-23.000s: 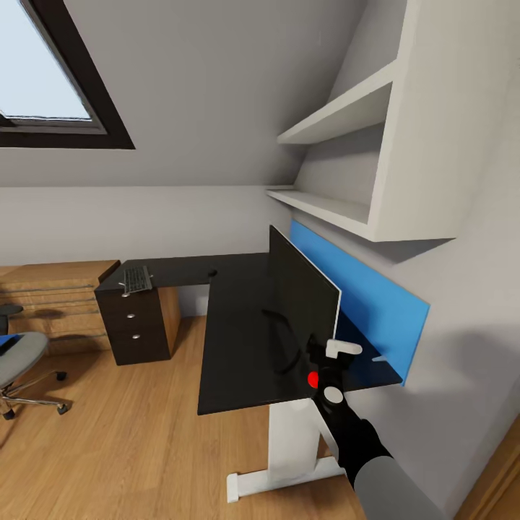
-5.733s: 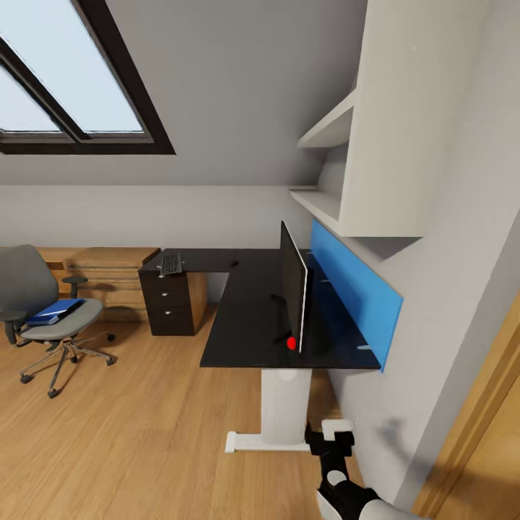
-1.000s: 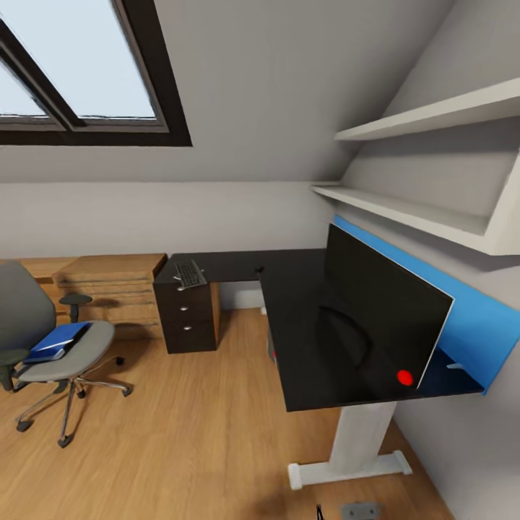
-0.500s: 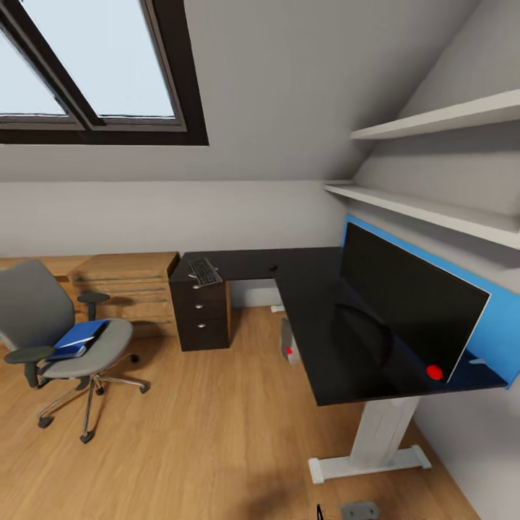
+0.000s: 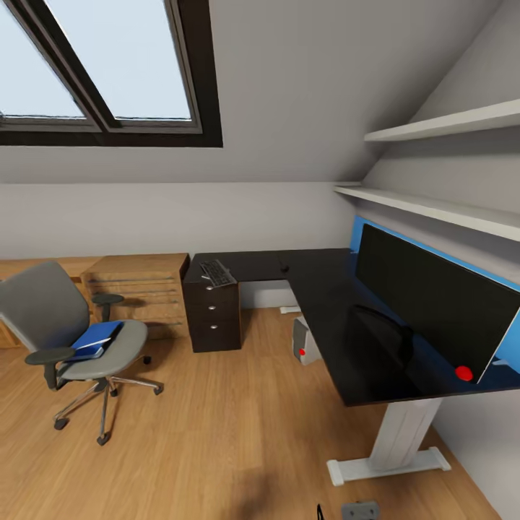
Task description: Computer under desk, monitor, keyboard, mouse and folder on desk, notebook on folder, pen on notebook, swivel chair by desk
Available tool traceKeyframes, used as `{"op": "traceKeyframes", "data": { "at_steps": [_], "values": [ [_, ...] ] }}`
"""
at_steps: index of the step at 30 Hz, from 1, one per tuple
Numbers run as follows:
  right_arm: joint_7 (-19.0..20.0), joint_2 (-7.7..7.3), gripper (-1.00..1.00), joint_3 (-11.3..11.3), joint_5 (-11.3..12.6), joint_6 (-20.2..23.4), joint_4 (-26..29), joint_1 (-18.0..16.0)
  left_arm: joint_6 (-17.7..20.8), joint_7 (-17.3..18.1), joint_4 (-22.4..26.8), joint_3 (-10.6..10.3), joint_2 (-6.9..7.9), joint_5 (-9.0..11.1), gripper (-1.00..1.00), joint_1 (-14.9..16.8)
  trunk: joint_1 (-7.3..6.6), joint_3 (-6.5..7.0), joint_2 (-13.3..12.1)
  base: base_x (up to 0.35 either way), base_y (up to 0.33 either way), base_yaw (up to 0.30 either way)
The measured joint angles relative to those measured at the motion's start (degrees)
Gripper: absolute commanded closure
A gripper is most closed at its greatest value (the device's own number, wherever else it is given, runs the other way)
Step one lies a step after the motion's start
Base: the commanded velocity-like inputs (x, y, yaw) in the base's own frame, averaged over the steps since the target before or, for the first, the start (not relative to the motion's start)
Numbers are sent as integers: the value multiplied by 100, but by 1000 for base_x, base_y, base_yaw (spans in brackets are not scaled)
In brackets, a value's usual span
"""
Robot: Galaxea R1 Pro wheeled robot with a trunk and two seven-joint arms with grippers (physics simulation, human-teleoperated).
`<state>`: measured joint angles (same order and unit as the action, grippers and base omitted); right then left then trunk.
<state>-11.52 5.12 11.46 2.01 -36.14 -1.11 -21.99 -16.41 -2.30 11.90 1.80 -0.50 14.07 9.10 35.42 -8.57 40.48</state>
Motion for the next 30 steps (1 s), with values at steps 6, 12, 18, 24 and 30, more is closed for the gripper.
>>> {"op": "traceKeyframes", "data": {
  "at_steps": [6, 12, 18, 24, 30],
  "values": [
    [-24, -34, -100, 8, -11, 3, 8, 0, -3, 1, 1, 4, 0, 6, -100, 0, 0, 5, 0, 5, 18, 0],
    [-51, -93, -100, 11, -17, 35, 5, 0, -13, 1, 3, 5, 0, 9, -100, 0, 0, 6, 0, 1, 4, 0],
    [-117, -388, -100, -5, 1, 11, -5, 92, -268, 2, 1, 6, 0, 13, -100, 0, 0, 5, 0, 0, 0, 0],
    [-141, -481, -100, 22, -8, -676, -2, 573, -360, 1, -1, 5, 0, 14, -100, 0, 0, 6, 0, 0, 0, 0],
    [-140, -521, -100, 18, -10, -969, -5, 703, -382, 2, -1, 5, 0, 13, -100, 0, 0, 6, 0, 0, 0, 0]
  ]
}}
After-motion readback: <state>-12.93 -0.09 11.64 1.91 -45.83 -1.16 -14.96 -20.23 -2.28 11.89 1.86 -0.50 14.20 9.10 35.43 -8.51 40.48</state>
